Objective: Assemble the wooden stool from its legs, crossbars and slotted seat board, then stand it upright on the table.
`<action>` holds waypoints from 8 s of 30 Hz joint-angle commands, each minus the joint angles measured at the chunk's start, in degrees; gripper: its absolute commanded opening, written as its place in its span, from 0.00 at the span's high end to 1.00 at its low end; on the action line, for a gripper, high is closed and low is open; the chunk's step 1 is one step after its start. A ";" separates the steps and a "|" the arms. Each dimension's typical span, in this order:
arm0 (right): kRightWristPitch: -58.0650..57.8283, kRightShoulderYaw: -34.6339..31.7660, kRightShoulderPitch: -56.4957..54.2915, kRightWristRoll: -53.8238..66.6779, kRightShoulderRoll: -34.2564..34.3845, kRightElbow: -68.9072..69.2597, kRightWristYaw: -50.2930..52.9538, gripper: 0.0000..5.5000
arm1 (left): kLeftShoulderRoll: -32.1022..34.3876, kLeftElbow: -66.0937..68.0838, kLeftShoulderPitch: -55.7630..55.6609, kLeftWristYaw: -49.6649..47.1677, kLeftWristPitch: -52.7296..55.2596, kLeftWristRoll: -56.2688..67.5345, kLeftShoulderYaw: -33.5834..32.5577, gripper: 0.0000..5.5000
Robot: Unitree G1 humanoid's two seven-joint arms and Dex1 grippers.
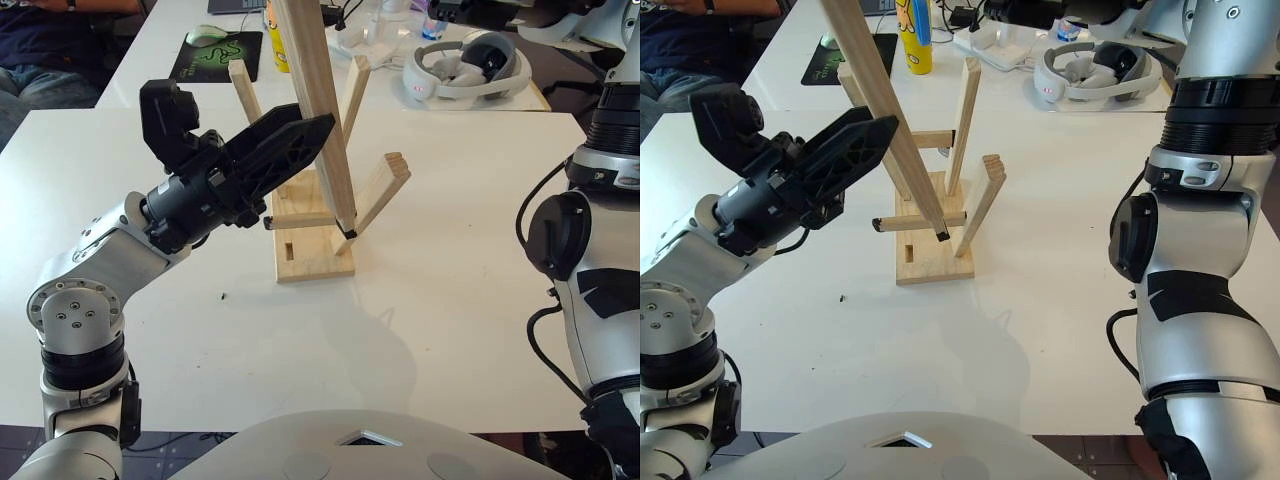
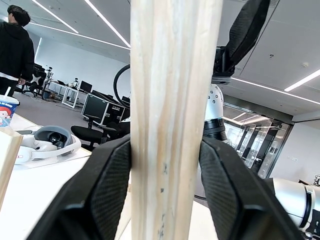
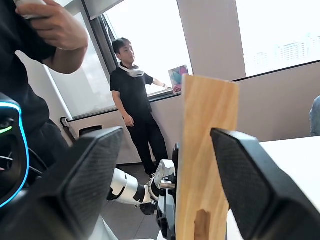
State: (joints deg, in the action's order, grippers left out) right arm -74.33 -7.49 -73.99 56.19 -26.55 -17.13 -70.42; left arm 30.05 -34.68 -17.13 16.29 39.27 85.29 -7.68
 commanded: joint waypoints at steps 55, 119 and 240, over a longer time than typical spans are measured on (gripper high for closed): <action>6.77 -4.62 4.66 -9.56 -6.01 -8.06 5.42 0.41 | 3.93 6.64 15.50 21.76 -11.37 -46.55 2.64 0.63; 16.84 -7.12 12.68 -15.05 -4.19 -0.47 17.82 0.41 | 6.36 -6.48 32.75 23.44 -14.25 -55.71 8.65 0.63; 36.21 4.38 53.83 -28.06 13.73 50.29 60.11 0.41 | -2.04 -1.41 4.04 5.21 2.83 -48.26 -7.74 0.99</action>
State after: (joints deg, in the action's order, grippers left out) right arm -37.77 -2.99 -19.60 28.01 -12.39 33.65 -9.95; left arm 28.87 -33.22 -11.56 24.31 40.36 35.79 -15.13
